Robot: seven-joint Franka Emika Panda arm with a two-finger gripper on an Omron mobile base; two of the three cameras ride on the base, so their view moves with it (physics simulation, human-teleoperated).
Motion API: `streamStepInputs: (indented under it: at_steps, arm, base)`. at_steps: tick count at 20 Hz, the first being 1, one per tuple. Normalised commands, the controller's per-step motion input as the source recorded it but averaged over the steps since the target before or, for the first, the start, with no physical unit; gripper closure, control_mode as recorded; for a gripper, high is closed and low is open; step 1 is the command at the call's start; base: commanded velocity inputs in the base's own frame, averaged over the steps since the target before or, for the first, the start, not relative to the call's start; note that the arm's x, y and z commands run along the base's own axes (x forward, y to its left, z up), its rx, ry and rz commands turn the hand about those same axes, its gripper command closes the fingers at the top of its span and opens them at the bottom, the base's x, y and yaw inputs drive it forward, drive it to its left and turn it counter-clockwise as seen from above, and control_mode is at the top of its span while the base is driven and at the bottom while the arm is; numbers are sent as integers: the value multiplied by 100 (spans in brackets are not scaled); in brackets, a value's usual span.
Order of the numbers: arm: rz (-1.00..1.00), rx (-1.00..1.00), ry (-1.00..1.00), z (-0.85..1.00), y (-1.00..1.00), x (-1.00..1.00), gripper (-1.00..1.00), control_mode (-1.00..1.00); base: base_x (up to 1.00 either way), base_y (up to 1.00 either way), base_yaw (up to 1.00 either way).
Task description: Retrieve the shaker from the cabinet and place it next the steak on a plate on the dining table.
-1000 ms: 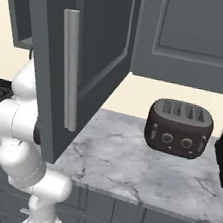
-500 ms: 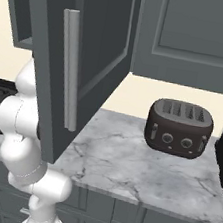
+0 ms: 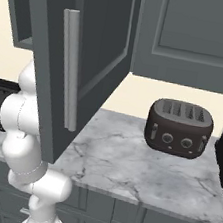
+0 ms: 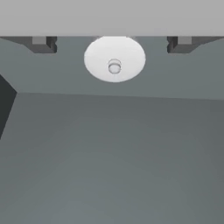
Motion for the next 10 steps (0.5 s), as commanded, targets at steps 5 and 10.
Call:
streamStepInputs:
  at_steps: [5,10]
  arm:
    - [0,0,0,-6,0,16,-100,-100]
    - [0,0,0,-5,0,21,-100,-100]
  base:
    - [0,0,0]
    - [0,0,0]
